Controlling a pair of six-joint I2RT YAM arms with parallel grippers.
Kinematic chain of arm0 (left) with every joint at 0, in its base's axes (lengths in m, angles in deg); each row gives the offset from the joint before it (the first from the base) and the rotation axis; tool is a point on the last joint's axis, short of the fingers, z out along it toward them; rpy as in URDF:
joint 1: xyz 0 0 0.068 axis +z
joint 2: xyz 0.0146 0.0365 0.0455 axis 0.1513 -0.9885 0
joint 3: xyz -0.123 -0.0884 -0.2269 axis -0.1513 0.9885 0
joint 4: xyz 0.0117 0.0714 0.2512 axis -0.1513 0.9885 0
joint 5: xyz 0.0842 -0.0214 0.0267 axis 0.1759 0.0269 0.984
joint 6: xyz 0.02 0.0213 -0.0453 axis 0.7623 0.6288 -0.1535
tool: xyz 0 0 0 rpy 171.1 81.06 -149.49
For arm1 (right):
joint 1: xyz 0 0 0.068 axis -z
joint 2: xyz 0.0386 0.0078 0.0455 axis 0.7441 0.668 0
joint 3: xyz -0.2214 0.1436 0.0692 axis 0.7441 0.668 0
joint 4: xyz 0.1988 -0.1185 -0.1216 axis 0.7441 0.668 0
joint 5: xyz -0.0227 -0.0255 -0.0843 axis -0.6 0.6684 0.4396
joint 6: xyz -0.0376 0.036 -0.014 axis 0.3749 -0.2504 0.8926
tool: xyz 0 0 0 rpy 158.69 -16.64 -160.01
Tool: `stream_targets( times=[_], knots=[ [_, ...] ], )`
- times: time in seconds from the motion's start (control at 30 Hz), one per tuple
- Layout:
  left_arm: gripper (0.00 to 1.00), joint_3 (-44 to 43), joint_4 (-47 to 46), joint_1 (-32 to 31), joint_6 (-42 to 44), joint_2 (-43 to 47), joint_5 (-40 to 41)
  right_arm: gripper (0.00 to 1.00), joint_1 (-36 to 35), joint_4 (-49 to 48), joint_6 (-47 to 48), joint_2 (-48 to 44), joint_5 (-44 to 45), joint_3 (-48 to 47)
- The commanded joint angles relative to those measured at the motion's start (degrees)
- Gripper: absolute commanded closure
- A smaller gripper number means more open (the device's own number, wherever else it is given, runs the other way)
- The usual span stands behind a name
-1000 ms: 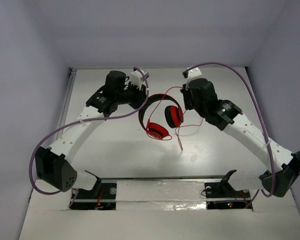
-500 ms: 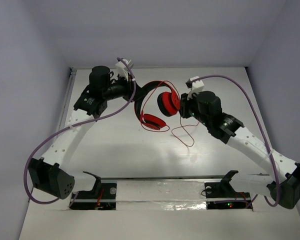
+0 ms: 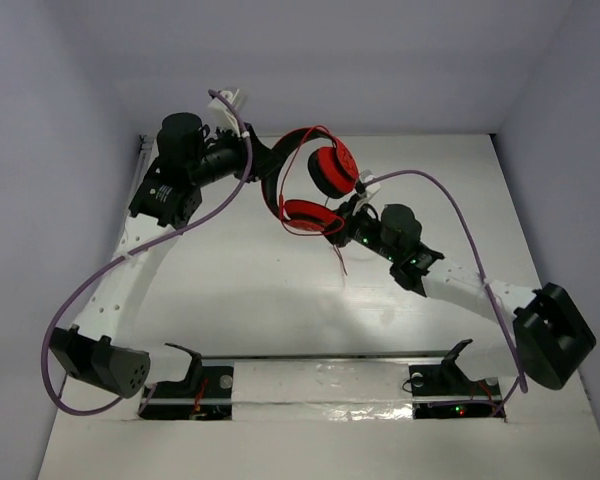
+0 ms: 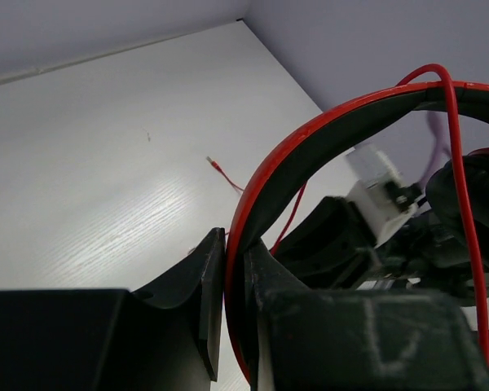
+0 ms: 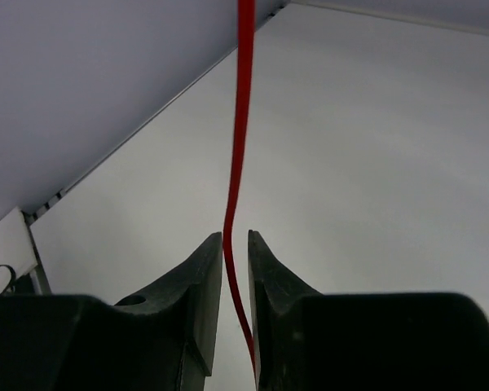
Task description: Wrap the headphones
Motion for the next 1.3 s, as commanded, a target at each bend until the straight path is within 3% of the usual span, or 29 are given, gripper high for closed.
stream_targets(
  times=[0.0,0.27,0.47,0.7,0.9,1.13,1.27],
  knots=[
    [1.0,-4.69,-2.02,0.6,-3.72,1.6,-0.36,0.76,0.22,-14.85,-2.63,3.97,-6.43,0.92],
    [1.0,-7.42,-5.18,2.63,-10.65,0.81,2.01,0.72,0.22,-24.87,-8.78,11.53,-16.53,3.99],
    [1.0,-10.22,-7.83,2.63,-14.8,-1.3,2.53,0.72,0.22,-34.78,-15.88,20.75,-27.95,0.41],
    [1.0,-11.64,-6.51,2.63,-16.2,-1.92,10.27,0.78,-3.91,-41.39,-20.37,24.63,-32.27,-1.71],
    [1.0,-17.16,-0.2,3.16,-12.08,-3.94,24.68,0.85,-6.81,-51.67,-29.51,24.11,-37.11,0.3],
    [1.0,-17.71,0.79,3.16,-8.65,-8.77,39.07,0.83,-9.54,-45.2,-28.92,15.43,-37.56,6.36],
    [1.0,-14.81,-0.35,3.16,-7.68,-9.21,44.62,0.83,-10.68,-31.42,-23.56,7.07,-35.36,7.87]
  ],
)
